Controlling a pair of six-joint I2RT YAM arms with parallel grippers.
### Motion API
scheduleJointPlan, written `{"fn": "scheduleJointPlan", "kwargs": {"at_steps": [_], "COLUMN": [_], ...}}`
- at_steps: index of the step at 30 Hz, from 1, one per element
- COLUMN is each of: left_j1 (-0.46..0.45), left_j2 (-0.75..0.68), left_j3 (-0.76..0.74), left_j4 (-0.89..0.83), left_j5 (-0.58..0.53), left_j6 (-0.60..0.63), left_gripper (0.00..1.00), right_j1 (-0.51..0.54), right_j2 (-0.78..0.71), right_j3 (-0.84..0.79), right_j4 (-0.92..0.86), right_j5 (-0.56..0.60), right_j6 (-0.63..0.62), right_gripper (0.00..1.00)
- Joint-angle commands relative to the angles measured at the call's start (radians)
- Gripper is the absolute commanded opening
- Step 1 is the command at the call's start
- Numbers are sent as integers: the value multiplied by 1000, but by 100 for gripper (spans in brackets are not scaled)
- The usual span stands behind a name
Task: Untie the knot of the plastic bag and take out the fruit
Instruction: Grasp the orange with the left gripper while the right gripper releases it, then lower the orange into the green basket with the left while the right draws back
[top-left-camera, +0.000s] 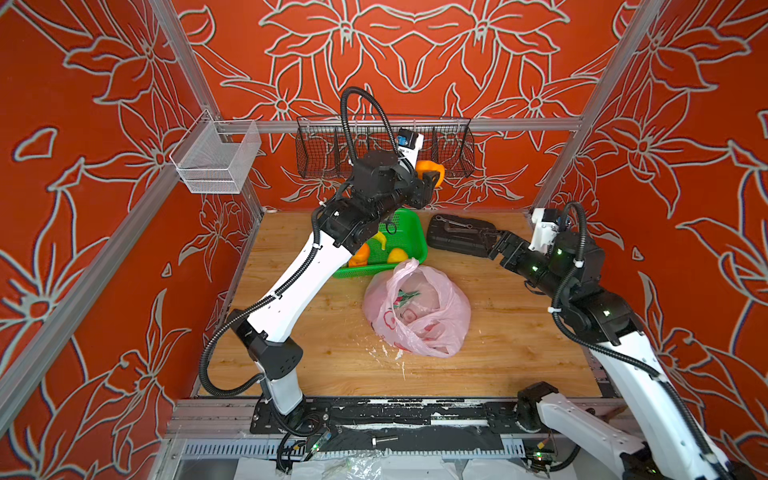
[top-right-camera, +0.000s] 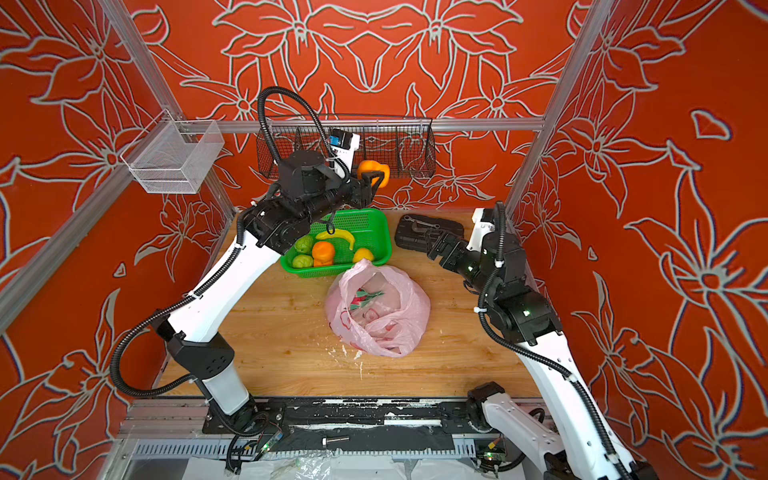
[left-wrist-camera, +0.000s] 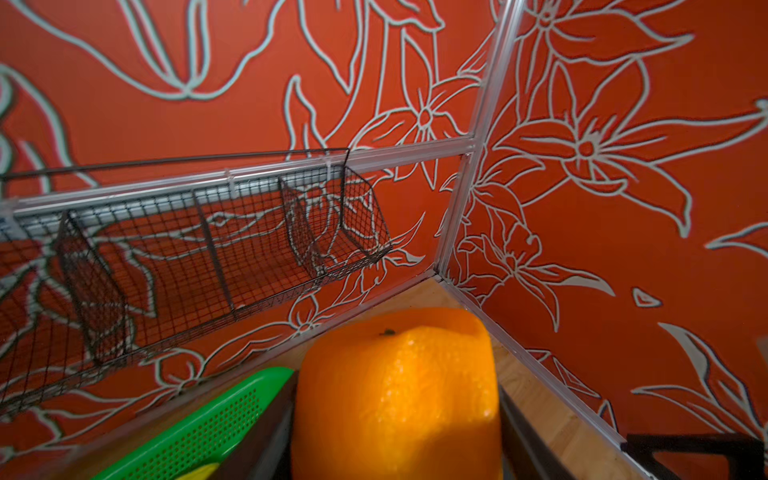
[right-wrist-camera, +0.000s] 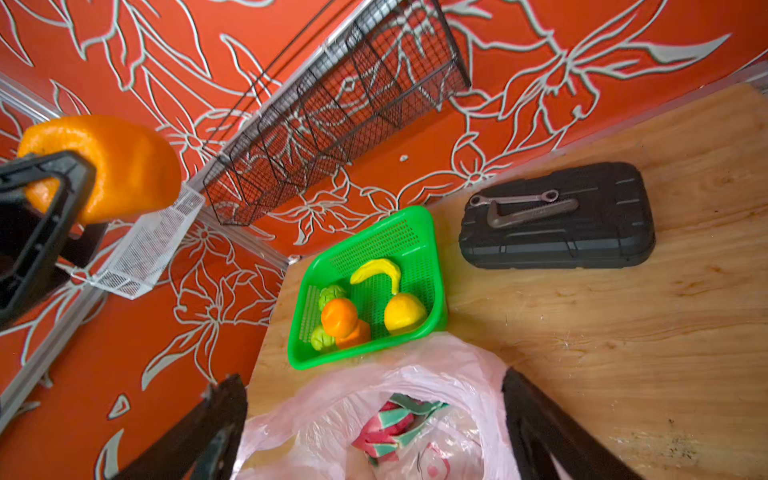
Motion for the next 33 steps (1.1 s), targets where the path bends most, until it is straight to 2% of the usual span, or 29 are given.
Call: {"fn": "scheduleJointPlan", "kwargs": {"at_steps": [1,7,15,22,33], "left_j1": [60,174,218,220,223], "left_j2": [11,59,109,244,525], "left_j3": [-13,-6,-132,-129,41], "left_j4": [-81,-213,-223,-217,-347], "left_j5": [-48,-34,10,-5,-109], "left_j6": [-118,-217,-201,-95,81], "left_gripper": [47,43,43,43,43], "right_j1": [-2,-2,0,6,8], "right_j2": [36,162,319,394,430], "right_j3": [12,69,176,228,247], "right_j4": [11,35,-7,-58,-101], "right_j5": [-75,-67,-118,-136,-113], "right_j6": [-23,-3,18,26,21], "right_gripper": [97,97,97,97,97]}}
